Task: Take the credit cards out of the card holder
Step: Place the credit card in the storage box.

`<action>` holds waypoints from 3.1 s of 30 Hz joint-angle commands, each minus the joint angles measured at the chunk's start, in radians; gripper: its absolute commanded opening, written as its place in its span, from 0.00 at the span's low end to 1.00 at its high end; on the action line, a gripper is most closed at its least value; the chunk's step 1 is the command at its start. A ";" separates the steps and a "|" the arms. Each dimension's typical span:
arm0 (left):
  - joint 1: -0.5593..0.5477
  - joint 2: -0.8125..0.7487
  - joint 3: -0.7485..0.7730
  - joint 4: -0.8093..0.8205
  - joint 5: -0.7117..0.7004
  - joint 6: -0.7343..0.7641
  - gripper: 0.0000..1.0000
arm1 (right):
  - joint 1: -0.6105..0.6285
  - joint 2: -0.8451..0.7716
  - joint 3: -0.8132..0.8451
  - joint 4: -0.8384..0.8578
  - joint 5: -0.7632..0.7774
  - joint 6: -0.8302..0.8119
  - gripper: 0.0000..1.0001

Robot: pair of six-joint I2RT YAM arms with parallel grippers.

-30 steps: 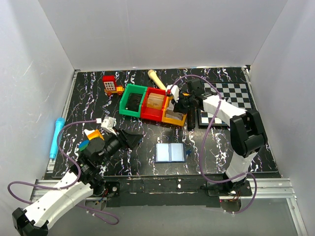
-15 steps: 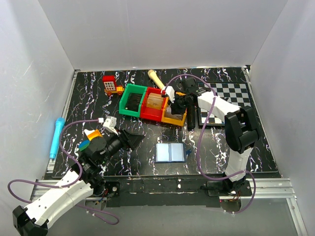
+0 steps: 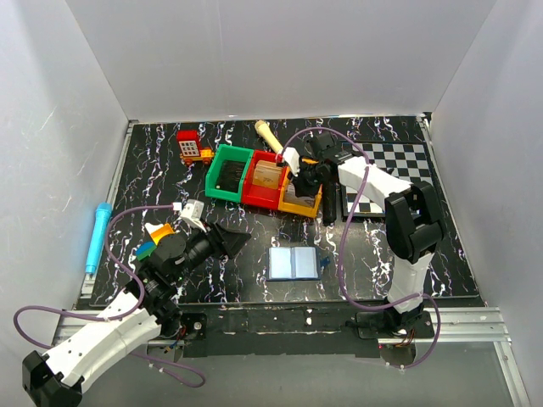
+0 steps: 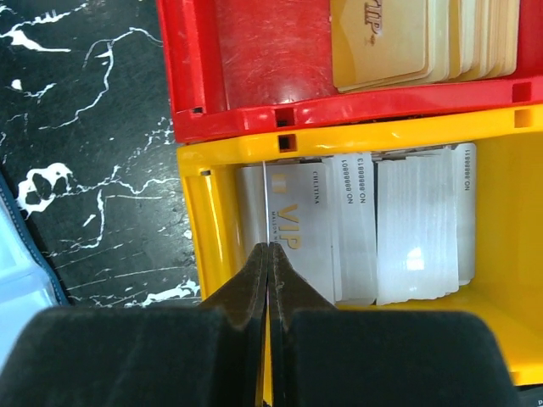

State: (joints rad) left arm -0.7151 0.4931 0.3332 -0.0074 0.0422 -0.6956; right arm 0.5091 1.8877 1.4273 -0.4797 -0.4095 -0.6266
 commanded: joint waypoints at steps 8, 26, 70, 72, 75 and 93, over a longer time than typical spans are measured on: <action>0.003 0.012 -0.002 0.027 0.002 0.015 0.48 | 0.003 0.045 0.078 0.006 0.083 0.068 0.01; 0.003 0.016 -0.008 0.034 0.002 0.010 0.49 | 0.000 0.039 0.074 0.012 0.186 0.065 0.01; 0.003 0.036 -0.031 0.066 0.028 -0.005 0.49 | 0.028 0.059 0.081 -0.002 0.345 0.054 0.01; 0.005 0.035 -0.033 0.066 0.028 -0.005 0.49 | 0.029 0.056 0.084 0.009 0.354 0.054 0.01; 0.006 0.033 -0.031 0.063 0.028 -0.005 0.49 | 0.031 0.059 0.085 0.021 0.368 0.051 0.01; 0.006 0.045 -0.028 0.061 0.028 -0.002 0.49 | 0.066 0.091 0.082 0.021 0.337 0.027 0.01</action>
State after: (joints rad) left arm -0.7151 0.5320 0.3073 0.0383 0.0673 -0.7063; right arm 0.5636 1.9518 1.4853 -0.4538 -0.0608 -0.5770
